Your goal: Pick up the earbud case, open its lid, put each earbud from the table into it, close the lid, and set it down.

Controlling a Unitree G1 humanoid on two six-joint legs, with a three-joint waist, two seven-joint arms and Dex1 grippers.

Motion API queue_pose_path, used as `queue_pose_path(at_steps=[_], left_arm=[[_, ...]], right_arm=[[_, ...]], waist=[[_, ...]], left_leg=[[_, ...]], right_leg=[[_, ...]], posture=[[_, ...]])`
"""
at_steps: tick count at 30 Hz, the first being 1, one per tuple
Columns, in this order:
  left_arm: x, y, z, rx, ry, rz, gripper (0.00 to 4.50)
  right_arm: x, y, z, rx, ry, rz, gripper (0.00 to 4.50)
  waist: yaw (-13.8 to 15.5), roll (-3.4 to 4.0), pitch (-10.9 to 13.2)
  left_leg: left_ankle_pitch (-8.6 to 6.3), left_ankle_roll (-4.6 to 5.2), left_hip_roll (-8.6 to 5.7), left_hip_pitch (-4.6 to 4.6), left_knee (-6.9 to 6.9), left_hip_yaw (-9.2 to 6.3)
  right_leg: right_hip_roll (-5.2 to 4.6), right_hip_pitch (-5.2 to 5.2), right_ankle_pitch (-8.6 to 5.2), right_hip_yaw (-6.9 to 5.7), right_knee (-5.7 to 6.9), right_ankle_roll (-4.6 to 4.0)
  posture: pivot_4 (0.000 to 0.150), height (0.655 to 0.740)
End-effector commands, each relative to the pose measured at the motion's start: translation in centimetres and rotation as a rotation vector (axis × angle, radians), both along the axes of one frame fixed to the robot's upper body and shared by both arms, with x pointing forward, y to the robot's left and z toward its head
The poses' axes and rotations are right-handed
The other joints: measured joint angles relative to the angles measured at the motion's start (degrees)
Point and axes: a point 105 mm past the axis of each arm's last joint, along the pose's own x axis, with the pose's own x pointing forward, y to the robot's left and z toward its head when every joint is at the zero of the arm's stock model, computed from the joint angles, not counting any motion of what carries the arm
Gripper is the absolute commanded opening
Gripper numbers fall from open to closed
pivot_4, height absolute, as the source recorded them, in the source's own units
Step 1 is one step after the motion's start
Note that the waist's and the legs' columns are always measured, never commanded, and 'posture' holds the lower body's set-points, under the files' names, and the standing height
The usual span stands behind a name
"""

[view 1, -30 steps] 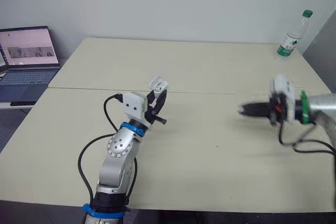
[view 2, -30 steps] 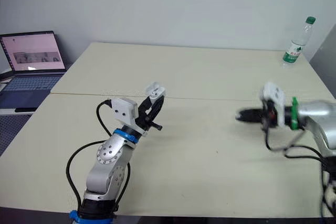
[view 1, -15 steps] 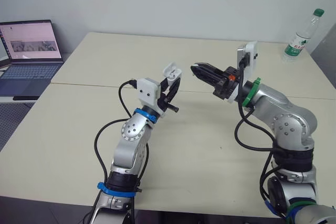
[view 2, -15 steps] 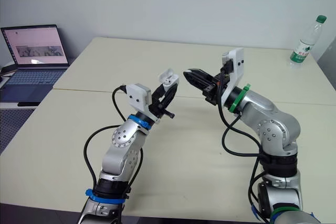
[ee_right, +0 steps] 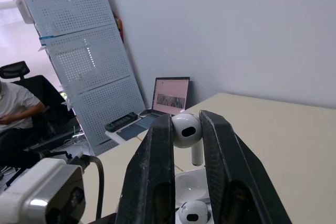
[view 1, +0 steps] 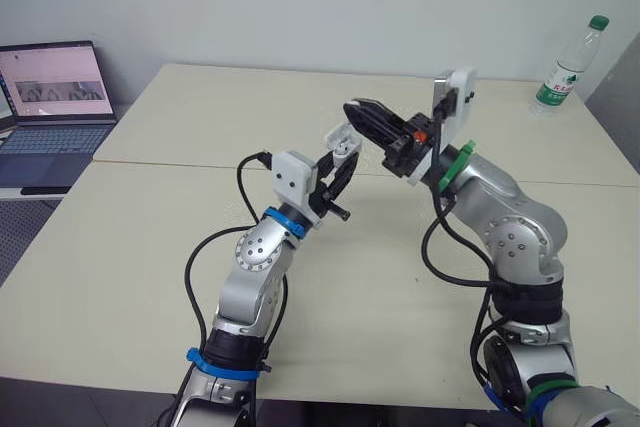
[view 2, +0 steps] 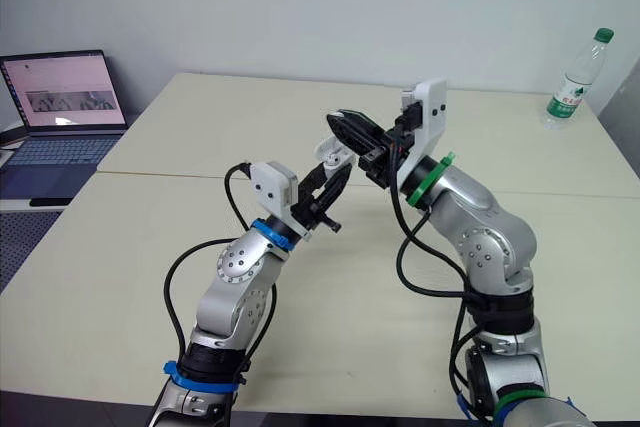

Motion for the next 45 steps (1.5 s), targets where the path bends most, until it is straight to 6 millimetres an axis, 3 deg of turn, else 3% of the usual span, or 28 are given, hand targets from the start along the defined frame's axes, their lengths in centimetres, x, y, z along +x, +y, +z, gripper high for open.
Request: queue_pose_path(at_steps=[1,7,19,40,44,45], left_arm=[[-0.9,-0.4,1.8,-0.019,-0.067,-0.026,0.79],[-1.2,-0.4,1.9,-0.022,-0.068,-0.033,0.79],[-1.3,-0.3,1.8,-0.021,-0.066,-0.035,0.79],[-1.3,-0.2,1.8,-0.024,-0.065,-0.03,0.79],[-1.3,-0.2,1.8,-0.025,-0.063,-0.028,0.79],[-1.3,-0.1,1.8,-0.025,-0.062,-0.028,0.79]], right_arm=[[-0.2,-0.1,0.5,0.006,-0.045,-0.009,0.38],[0.0,-0.6,-0.5,-0.028,-0.044,-0.034,0.38],[0.1,-1.0,-0.5,-0.054,-0.044,-0.058,0.38],[-0.1,-0.9,-3.0,-0.132,-0.03,-0.021,0.38],[0.0,-0.9,-2.7,-0.121,-0.035,-0.017,1.68],[0.0,-1.0,-2.6,-0.118,-0.037,-0.018,1.68]], waist=[[0.0,0.0,0.0],[0.0,0.0,0.0],[0.0,0.0,0.0],[0.0,-0.01,0.0],[0.0,0.0,0.0],[0.0,-0.01,0.0]], left_leg=[[0.0,0.0,0.0,0.0,0.0,0.0],[0.0,0.0,0.01,0.0,0.0,0.0],[0.0,0.0,0.01,0.01,0.0,0.0],[0.0,0.0,0.01,0.0,-0.02,0.0],[0.0,0.0,0.02,0.01,-0.02,0.0],[0.0,0.0,0.02,0.0,-0.02,0.0]], right_leg=[[0.0,0.0,0.0,0.0,0.0,0.0],[0.0,0.0,0.0,0.0,0.0,0.0],[0.01,0.0,0.0,0.01,0.0,0.0],[0.01,0.0,-0.01,0.0,-0.04,0.01],[0.01,0.0,-0.01,0.0,-0.04,0.01],[0.01,0.0,-0.01,0.0,-0.04,0.01]], posture=[[0.15,0.74],[0.15,0.74],[0.15,0.74],[0.15,0.74],[0.15,0.74],[0.15,0.74]])
